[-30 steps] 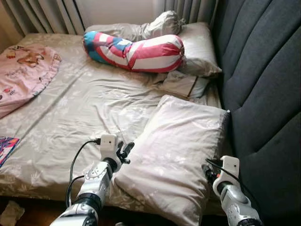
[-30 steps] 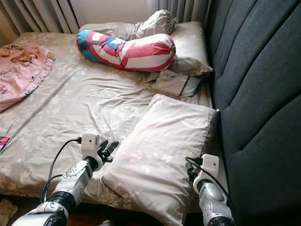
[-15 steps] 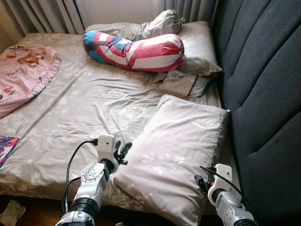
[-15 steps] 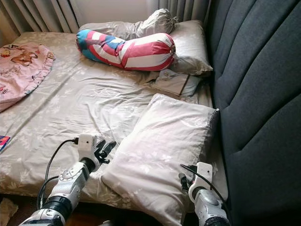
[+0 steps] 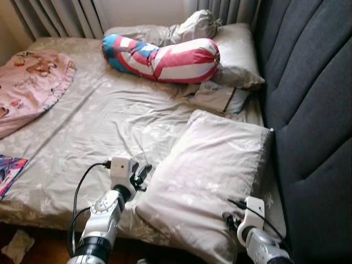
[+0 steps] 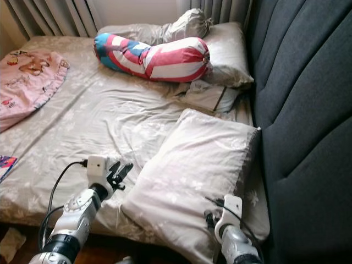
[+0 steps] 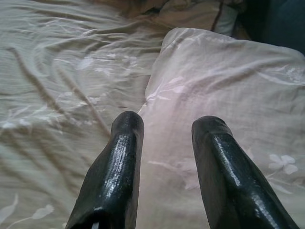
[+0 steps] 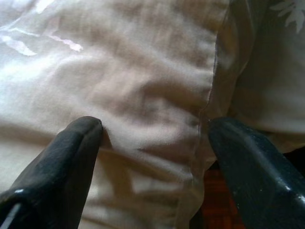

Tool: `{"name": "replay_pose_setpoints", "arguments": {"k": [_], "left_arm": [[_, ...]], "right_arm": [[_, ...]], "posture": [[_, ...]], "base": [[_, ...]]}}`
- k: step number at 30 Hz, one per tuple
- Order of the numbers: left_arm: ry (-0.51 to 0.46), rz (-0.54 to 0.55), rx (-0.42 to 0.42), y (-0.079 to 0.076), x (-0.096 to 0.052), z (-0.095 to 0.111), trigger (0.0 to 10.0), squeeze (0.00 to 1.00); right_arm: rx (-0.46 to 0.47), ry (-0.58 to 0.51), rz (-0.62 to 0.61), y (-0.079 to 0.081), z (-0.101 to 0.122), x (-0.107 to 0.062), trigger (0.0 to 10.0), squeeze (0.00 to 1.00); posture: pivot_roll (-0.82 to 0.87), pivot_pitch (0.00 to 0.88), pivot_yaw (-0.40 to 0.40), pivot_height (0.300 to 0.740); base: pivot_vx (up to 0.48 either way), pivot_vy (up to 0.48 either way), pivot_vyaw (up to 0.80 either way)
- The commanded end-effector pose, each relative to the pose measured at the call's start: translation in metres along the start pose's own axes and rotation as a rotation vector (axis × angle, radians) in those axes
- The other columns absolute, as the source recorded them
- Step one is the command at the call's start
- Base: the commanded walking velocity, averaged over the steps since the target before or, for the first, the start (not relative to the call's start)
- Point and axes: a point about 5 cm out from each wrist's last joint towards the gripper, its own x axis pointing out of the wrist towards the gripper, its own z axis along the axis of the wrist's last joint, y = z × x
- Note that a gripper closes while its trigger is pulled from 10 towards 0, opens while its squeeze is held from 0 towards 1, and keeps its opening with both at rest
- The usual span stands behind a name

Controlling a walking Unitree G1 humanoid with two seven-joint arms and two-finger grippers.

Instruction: Clean up the room

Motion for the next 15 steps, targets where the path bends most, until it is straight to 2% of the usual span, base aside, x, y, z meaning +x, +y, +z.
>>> {"name": "replay_pose_setpoints", "arguments": {"k": [1,6,11,13,14,15], "left_arm": [[0.013,0.011,0.006,0.003,-0.004,0.0,10.0,0.0],[-0.023,0.019,0.017,0.003,-0.004,0.008,10.0,0.0],[-0.025,0.025,0.016,-0.001,-0.005,0.009,10.0,0.0],[-0.025,0.026,0.012,-0.003,-0.007,0.009,10.0,0.0],[-0.02,0.03,0.014,-0.001,-0.009,0.009,10.0,0.0],[-0.019,0.032,0.016,0.0,-0.01,0.009,10.0,0.0]], "right_arm": [[0.011,0.039,-0.011,-0.002,-0.012,-0.001,10.0,0.0],[0.006,-0.024,0.036,0.005,-0.006,-0.001,10.0,0.0],[0.018,-0.043,0.029,0.005,-0.005,-0.001,10.0,0.0],[-0.028,-0.021,-0.011,0.0,-0.01,-0.002,10.0,0.0],[-0.083,0.002,-0.06,-0.006,-0.015,-0.003,10.0,0.0],[-0.087,0.005,-0.069,-0.008,-0.017,-0.003,10.0,0.0]], "posture": [[-0.07,0.145,0.057,0.74],[-0.07,0.154,0.065,0.74],[-0.06,0.153,0.067,0.74],[-0.05,0.159,0.068,0.74],[-0.05,0.16,0.068,0.74],[-0.05,0.163,0.069,0.74]], "base": [[0.0,0.0,0.0],[0.0,0.0,0.0],[0.0,0.0,0.0],[0.0,0.0,0.0],[0.0,0.0,0.0],[0.0,0.0,0.0]]}}
